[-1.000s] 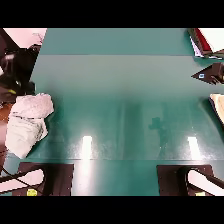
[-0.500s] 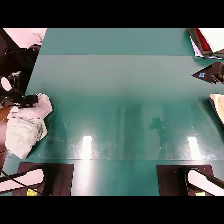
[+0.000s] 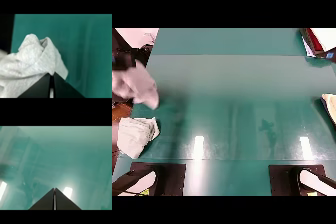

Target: Fold the shirts.

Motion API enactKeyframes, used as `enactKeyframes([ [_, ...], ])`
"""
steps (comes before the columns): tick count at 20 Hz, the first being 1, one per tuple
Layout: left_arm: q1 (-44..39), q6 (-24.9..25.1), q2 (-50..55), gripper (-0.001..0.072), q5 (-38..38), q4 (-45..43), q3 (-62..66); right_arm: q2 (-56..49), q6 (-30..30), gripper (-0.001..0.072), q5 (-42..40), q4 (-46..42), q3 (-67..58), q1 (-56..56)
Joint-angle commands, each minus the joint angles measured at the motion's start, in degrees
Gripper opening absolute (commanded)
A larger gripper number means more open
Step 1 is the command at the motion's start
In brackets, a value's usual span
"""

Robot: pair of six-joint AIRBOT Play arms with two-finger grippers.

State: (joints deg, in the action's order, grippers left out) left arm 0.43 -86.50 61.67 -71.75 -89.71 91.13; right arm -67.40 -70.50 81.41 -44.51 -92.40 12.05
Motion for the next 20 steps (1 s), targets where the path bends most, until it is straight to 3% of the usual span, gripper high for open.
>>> enactKeyframes([
  [1,-11.5,2.6,-2.7,0.0020,-8.9,5.2,16.6,0.0,0.0,0.0016,-2.1,0.0,-6.6,0.0],
  [6,-27.0,2.7,-1.1,0.0020,-5.6,5.2,22.4,0.0,0.0,0.0016,-2.4,-0.1,-9.7,0.0],
  [10,-33.0,2.7,7.5,0.0020,-6.4,6.6,22.1,0.0,0.0,0.0016,-2.3,-0.1,-9.7,0.0],
  [14,-35.2,3.0,21.6,0.0022,-5.5,18.0,22.1,0.0,0.0,0.0016,-0.9,-0.1,-9.7,0.0],
  [15,-35.2,3.0,25.2,0.0085,-5.3,20.5,22.1,0.0,0.0,0.0016,-0.4,-0.1,-9.7,0.0],
  [16,-35.2,2.9,28.2,0.0438,-5.4,20.9,22.1,0.0,0.0,0.0016,0.1,-0.2,-9.7,0.0],
  [17,-34.9,2.9,30.7,0.0720,-5.4,20.8,22.1,0.0,0.0,0.0016,0.5,-0.2,-9.7,0.0],
  [18,-34.3,2.9,32.2,0.0666,-5.7,20.8,22.1,0.0,0.0,0.0016,0.7,-0.2,-9.7,0.0],
  [20,-31.5,3.9,32.5,0.0649,-5.7,20.7,22.1,0.0,0.0,0.0016,0.7,-0.3,-9.7,0.0],
])
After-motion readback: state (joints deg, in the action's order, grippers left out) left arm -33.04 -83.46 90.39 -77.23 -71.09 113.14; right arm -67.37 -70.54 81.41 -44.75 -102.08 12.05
